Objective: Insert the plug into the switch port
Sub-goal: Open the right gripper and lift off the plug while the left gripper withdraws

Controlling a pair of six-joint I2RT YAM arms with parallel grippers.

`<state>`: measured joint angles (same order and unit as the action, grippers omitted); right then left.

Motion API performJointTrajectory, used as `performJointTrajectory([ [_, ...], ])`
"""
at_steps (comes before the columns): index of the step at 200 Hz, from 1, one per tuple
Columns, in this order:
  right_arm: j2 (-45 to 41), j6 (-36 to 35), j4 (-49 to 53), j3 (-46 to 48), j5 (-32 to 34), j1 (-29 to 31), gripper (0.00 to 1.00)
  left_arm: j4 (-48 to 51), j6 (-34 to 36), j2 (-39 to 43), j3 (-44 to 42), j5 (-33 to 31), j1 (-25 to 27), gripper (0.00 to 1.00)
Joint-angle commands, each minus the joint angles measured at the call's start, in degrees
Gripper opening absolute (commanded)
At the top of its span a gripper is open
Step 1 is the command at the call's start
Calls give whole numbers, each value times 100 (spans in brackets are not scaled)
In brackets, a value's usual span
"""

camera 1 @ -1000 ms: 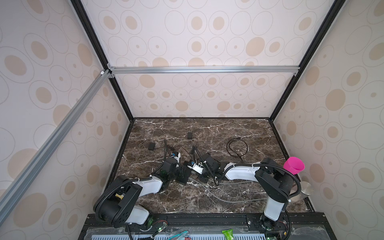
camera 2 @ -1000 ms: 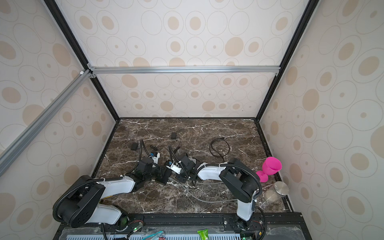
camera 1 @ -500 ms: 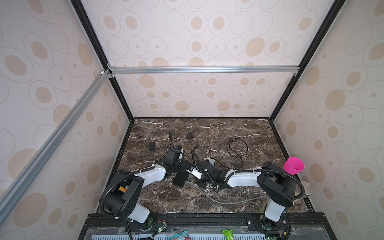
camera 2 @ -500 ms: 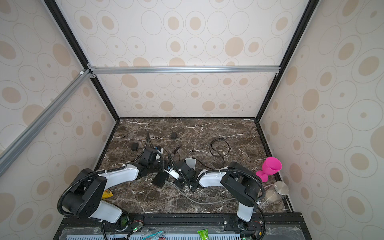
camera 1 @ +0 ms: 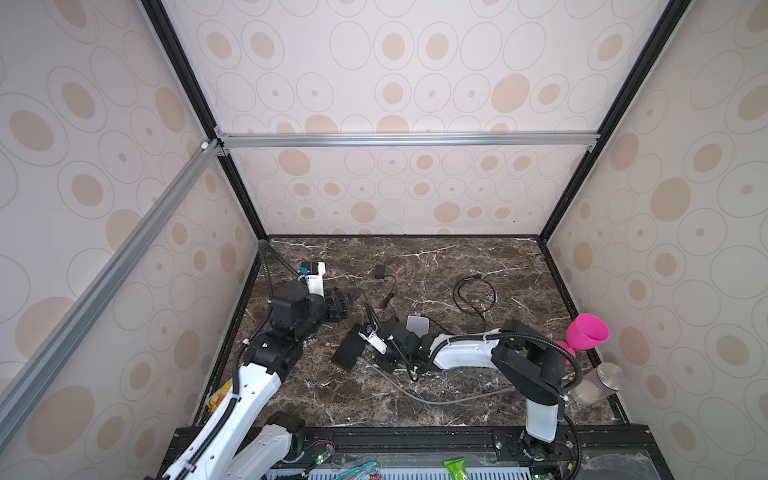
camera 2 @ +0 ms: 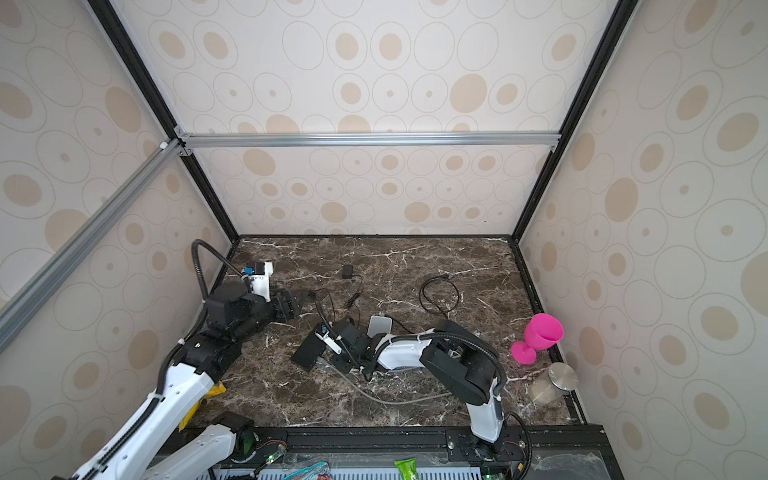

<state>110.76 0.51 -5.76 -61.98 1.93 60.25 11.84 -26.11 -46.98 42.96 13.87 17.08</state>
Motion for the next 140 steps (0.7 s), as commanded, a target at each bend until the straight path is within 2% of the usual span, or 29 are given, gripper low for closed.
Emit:
performJointTrajectory([
  [1, 247, 250, 436, -268, -99, 194, 0, 576, -100, 341, -322, 236, -48, 77],
  [56, 662, 537, 717, -914, -553, 400, 13, 1076, -30, 992, -280, 50, -58, 76],
  [67, 587, 627, 695, -903, -475, 400, 22, 1046, -73, 1086, -293, 13, -54, 76],
  [82, 243, 678, 681, -736, -203, 388, 41, 865, -160, 1118, -353, 43, -49, 76],
  [105, -572, 728, 724, -209, 297, 361, 54, 492, -131, 1097, -541, 266, -70, 76],
  [140, -1572, 1158, 1586, 155, 601, -34, 52, 446, 86, 1232, -499, 515, -85, 76],
])
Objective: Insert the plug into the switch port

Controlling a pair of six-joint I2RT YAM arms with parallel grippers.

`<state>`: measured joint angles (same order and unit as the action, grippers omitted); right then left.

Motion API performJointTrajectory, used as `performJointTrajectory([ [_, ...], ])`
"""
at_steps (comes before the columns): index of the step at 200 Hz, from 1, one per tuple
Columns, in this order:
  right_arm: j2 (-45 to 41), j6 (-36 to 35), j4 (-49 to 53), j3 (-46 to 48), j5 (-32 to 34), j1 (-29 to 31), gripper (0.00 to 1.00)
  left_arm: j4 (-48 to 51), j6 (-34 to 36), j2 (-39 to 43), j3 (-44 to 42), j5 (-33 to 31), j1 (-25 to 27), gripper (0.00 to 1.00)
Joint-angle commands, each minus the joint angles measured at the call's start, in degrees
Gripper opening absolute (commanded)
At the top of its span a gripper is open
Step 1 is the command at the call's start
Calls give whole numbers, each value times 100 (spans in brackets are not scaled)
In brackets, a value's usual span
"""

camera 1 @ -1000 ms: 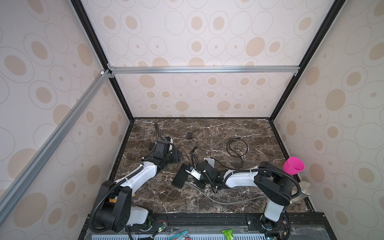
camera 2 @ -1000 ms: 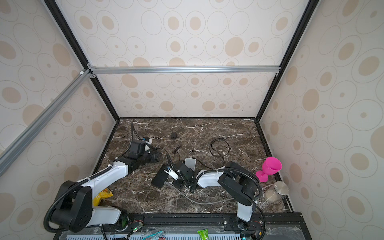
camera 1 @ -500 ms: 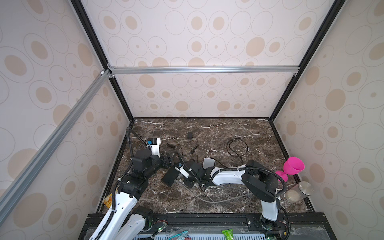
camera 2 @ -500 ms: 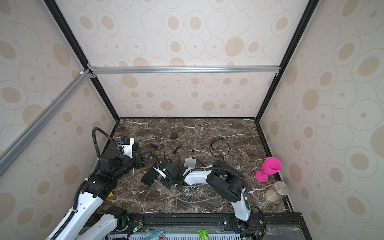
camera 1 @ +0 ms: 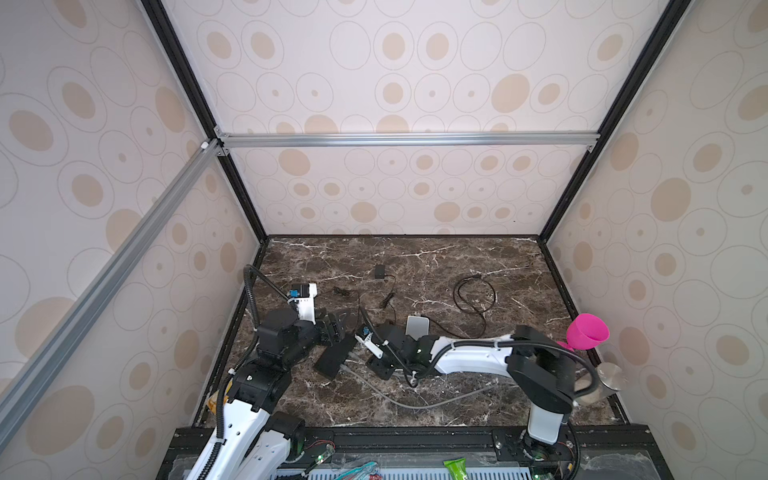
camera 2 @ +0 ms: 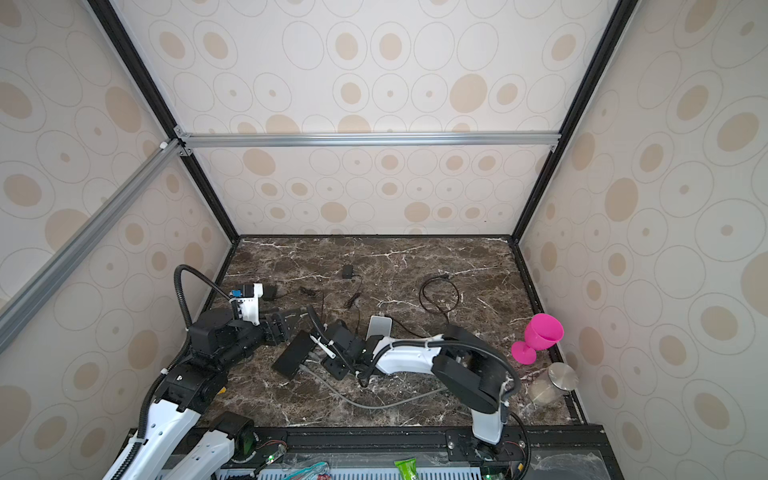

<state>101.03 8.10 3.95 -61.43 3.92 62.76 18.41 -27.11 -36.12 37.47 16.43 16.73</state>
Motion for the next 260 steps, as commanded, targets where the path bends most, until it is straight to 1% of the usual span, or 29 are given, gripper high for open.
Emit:
performJointTrajectory([
  [1, -623, 423, 638, 98, 409, -297, 52, -218, 197, 156, 54, 266, -49, 76],
  [24, -1010, 918, 1052, 92, 546, -603, 50, -263, 393, 425, 62, 204, -47, 76],
  [42, -1101, 1278, 1181, 28, 617, -773, 49, -368, 439, 609, -120, 60, -50, 75],
  [52, -1104, 1376, 1200, -8, 728, -811, 49, -409, 431, 634, -134, 97, -49, 77],
  [80, -887, 1409, 1317, -226, 899, -848, 49, -471, 399, 630, -152, 146, -54, 77],
  [100, -629, 1507, 1552, -487, 853, -862, 49, -474, 437, 615, -149, 215, -56, 77],
  [135, -417, 2094, 2002, -924, 748, -860, 49, -620, 427, 718, -204, 443, -85, 77],
  [149, -517, 2203, 2370, -1150, 836, -853, 49, -684, 416, 734, -236, 532, -122, 77],
  [172, -790, 2511, 2976, -1359, 1404, -861, 49, -750, 404, 699, -258, 641, -177, 77],
  [184, -963, 2610, 2988, -1250, 1447, -851, 49, -758, 394, 651, -259, 656, -179, 77],
  [199, -1140, 2714, 2764, -952, 1352, -849, 48, -771, 406, 581, -266, 684, -189, 77],
  [235, -1281, 2572, 2115, -267, 1150, -833, 47, -756, 387, 396, -271, 618, -250, 77],
  [249, -1238, 2357, 2058, -186, 1081, -835, 47, -760, 383, 276, -263, 628, -310, 77],
  [260, -1189, 2051, 2048, -209, 1110, -835, 47, -756, 391, 173, -254, 638, -358, 77],
])
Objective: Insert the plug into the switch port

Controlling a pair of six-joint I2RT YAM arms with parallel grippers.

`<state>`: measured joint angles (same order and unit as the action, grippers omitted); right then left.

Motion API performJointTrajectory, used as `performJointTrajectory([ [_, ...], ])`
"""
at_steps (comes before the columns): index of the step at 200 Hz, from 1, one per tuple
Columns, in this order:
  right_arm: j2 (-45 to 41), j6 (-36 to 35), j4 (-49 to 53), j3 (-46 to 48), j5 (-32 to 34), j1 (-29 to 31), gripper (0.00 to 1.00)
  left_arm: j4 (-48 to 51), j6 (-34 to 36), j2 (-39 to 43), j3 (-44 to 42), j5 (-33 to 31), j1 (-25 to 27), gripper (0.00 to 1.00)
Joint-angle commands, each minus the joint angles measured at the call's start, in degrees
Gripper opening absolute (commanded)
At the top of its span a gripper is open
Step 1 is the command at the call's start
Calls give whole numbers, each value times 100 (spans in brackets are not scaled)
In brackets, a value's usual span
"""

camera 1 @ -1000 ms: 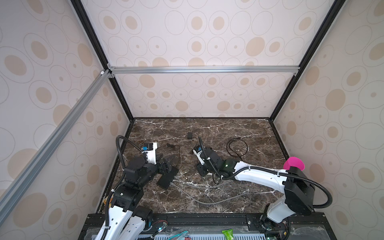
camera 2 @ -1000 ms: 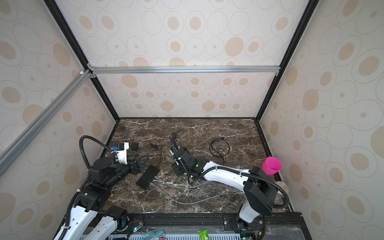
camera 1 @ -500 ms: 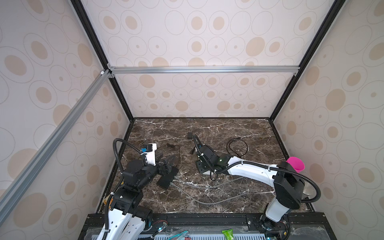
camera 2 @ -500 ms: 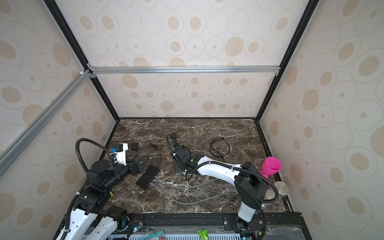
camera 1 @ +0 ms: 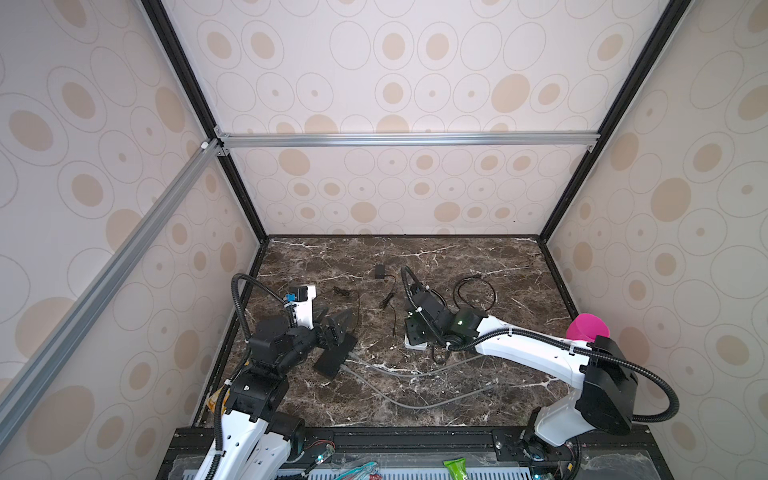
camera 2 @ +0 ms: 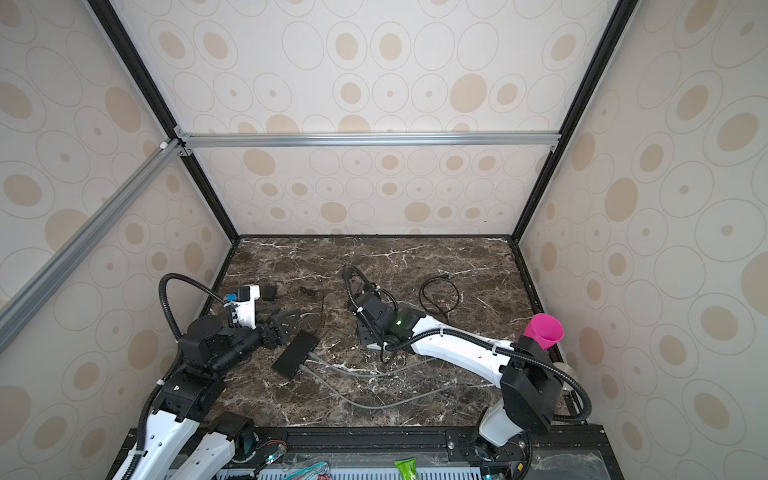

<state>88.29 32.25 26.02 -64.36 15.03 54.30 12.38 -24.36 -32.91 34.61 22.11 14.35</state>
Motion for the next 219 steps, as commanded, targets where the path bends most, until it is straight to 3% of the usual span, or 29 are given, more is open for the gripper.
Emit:
performJointTrajectory([
  [1, 93, -393, -159, 83, 0, 10, 47, -155, 116, -156, 35, 68, -123, 77],
  [57, 539, -903, -242, -101, -41, 11, 47, -166, 95, -313, 27, 74, -307, 77],
  [127, 1660, -802, -4, -890, -127, -257, 41, -85, 107, -87, 35, -88, -305, 76],
  [190, 2310, -672, -60, -1372, -923, -453, 34, -173, 74, -1, -7, -38, -310, 77],
  [219, 2439, -560, -133, -1504, -936, -445, 34, -197, 71, -153, 1, 86, -333, 76],
])
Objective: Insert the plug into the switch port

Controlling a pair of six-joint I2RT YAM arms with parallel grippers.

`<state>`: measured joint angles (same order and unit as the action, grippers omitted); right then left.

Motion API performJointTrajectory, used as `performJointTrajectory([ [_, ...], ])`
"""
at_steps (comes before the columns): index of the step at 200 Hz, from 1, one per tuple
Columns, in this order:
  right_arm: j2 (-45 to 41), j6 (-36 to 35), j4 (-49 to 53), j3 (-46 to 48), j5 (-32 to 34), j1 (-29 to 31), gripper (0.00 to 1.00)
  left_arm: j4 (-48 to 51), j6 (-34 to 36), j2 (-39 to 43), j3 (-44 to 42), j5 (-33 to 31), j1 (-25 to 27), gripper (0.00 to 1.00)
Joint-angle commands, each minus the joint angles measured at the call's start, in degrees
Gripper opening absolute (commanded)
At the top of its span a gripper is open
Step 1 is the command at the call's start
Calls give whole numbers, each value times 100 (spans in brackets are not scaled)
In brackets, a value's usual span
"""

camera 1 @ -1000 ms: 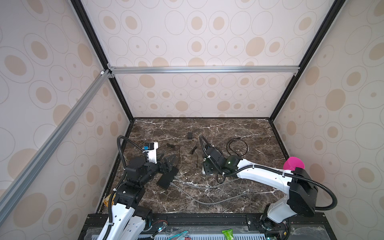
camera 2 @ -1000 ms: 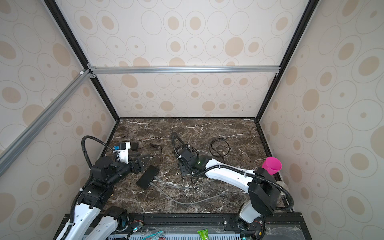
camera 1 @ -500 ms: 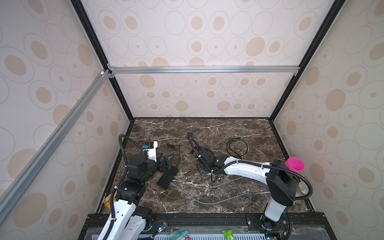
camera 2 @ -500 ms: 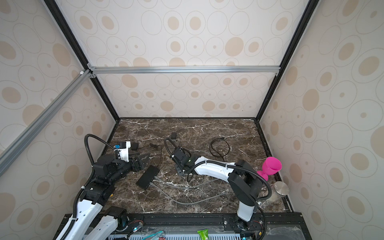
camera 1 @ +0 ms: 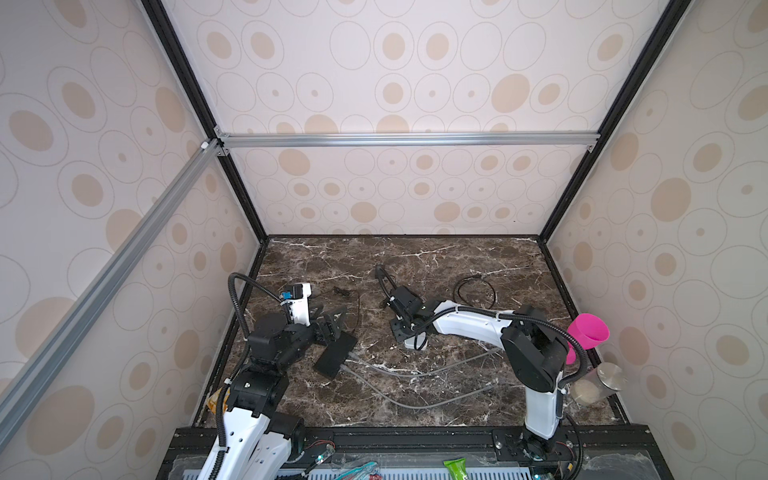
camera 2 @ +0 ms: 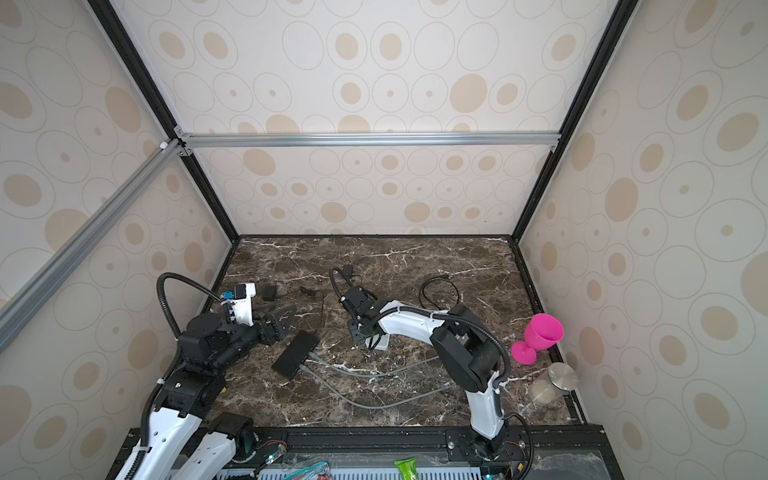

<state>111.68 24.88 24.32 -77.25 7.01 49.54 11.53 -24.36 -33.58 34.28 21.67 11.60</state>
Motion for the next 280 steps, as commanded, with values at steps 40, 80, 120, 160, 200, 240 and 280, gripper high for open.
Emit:
performJointTrajectory([
  [40, 613, 490, 402, -658, -79, 69, 35, -150, 71, -54, 14, 189, -70, 77],
  [80, 1049, 676, 617, -1040, 182, 138, 34, -171, 61, 3, 7, 197, -78, 76],
  [120, 1242, 864, 882, -1247, 587, 135, 26, -184, 68, -8, 5, 253, -81, 77],
  [160, 1101, 983, 727, -1069, 541, 130, 7, -191, 71, -9, -1, 288, -90, 76],
  [200, 598, 933, 39, -640, 164, -31, 0, -169, 97, -44, 17, 277, -96, 76],
  [240, -339, 1002, -1000, 224, -193, -165, 0, -194, 81, -44, -1, 287, -97, 76],
  [280, -1326, 1271, -1505, 993, -604, -191, 0, -424, -187, -122, -165, 496, -26, 75],
])
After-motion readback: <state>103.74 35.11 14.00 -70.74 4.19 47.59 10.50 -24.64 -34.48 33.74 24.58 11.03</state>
